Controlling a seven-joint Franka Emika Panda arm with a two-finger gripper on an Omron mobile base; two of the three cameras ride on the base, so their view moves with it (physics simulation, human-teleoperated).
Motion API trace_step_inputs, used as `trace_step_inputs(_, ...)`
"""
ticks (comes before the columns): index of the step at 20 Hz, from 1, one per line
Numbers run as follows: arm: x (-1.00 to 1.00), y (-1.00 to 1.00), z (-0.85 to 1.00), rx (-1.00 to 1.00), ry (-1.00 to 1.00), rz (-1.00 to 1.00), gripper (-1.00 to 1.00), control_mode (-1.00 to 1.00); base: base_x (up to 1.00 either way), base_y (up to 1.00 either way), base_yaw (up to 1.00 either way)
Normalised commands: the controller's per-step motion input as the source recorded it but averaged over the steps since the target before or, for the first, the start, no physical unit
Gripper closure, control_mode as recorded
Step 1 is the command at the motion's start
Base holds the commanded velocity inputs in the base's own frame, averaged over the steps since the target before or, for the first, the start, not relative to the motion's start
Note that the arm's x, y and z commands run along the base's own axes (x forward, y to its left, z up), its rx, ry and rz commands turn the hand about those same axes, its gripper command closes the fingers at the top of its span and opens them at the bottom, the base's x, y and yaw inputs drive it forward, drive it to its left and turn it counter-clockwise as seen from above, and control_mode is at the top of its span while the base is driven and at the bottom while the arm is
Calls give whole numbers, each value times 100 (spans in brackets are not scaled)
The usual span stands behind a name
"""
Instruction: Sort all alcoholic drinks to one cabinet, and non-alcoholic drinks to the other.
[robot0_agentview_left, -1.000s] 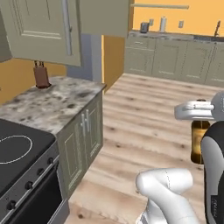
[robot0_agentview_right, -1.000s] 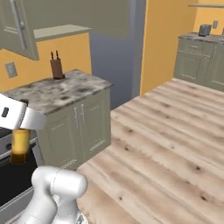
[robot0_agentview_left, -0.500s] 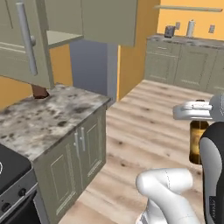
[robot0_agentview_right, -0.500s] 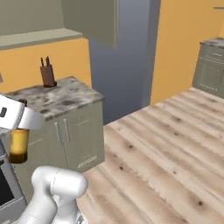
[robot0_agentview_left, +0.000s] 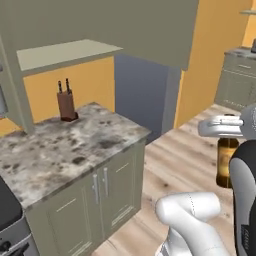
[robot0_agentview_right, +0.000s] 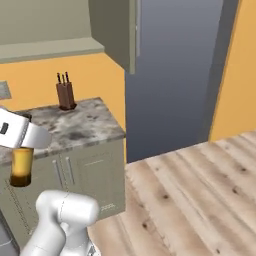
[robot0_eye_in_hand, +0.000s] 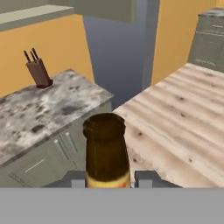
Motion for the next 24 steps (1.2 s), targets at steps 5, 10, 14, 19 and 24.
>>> trace_step_inputs(5, 0, 0, 0, 0, 0, 0, 100, 100, 99, 0, 48)
trace_step_inputs(10, 0, 0, 0, 0, 0, 0, 100, 100, 100, 0, 45)
trace_step_inputs(14, 0, 0, 0, 0, 0, 0, 100, 100, 99, 0, 45)
trace_step_inputs(19, 0, 0, 0, 0, 0, 0, 100, 100, 82, 0, 51)
trace_step_inputs(24, 0, 0, 0, 0, 0, 0, 100, 100, 77, 0, 52)
